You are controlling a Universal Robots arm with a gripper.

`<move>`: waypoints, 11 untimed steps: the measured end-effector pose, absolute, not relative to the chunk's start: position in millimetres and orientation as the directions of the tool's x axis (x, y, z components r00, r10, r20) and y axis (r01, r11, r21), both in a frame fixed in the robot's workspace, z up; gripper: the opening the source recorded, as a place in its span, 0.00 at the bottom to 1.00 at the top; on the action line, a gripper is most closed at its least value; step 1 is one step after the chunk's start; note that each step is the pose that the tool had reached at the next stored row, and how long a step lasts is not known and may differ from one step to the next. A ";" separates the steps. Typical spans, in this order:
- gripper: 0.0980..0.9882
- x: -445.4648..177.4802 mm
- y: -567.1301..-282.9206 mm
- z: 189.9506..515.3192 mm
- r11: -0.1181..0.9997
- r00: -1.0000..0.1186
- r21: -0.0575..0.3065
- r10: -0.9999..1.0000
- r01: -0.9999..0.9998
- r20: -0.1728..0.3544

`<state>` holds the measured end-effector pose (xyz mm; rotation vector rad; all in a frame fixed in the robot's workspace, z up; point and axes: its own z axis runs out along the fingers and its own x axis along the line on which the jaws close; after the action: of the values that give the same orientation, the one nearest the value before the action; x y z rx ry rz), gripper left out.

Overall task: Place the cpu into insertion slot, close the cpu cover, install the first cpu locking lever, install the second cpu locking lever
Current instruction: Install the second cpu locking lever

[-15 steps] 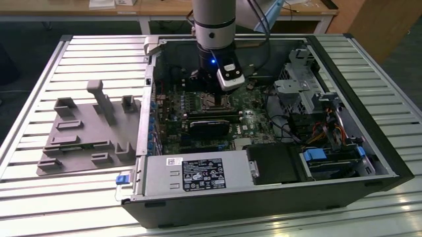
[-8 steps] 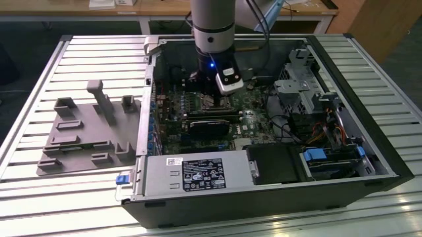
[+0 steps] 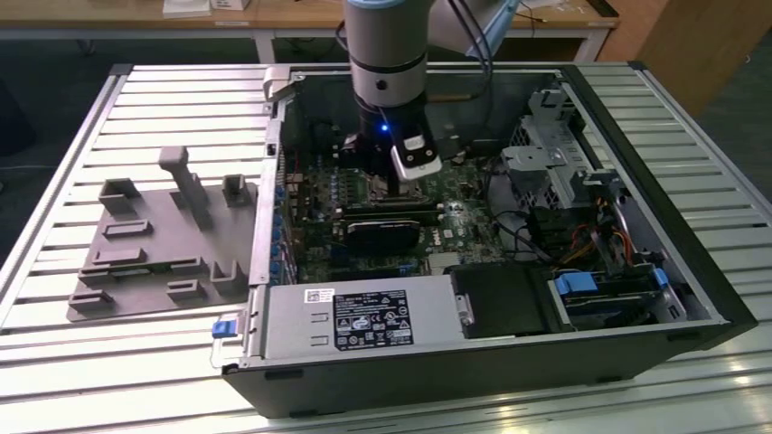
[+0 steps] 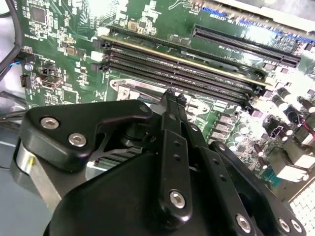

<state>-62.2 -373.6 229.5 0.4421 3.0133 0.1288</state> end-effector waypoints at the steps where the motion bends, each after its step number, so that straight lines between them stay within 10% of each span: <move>1: 0.00 -62.7 -375.3 229.2 0.954 -0.954 0.102 0.290 0.282 -0.078; 11: 0.00 -67.8 -387.6 221.6 0.946 -0.954 0.163 0.294 0.281 -0.060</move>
<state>-67.8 -387.6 221.6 0.4468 3.0165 0.2339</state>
